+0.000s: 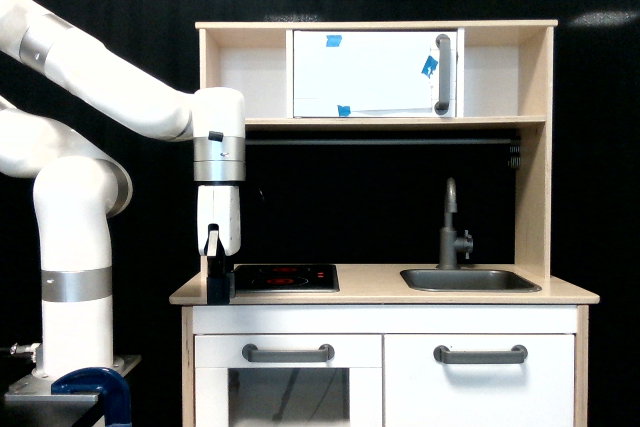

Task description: Open the oven door

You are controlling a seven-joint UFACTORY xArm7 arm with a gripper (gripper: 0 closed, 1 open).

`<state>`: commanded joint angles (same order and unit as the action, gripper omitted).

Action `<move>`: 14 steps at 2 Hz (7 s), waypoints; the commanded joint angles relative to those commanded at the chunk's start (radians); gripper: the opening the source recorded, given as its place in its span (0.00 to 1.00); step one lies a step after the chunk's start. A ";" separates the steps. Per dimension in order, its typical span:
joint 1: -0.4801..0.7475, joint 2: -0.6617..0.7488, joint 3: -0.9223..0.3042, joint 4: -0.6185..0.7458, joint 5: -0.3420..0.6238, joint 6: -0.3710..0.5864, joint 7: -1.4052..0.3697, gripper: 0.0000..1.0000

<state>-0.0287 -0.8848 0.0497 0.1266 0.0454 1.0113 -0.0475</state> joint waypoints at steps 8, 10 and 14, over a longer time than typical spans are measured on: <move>0.123 1.055 -0.271 0.953 0.758 0.129 -1.850 1.00; -0.077 1.160 -0.225 1.022 1.077 0.473 -2.159 1.00; -0.192 1.213 -0.177 1.004 1.235 0.620 -2.283 1.00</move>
<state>-0.2208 0.3279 -0.1268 1.1305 1.2802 1.6315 -2.3302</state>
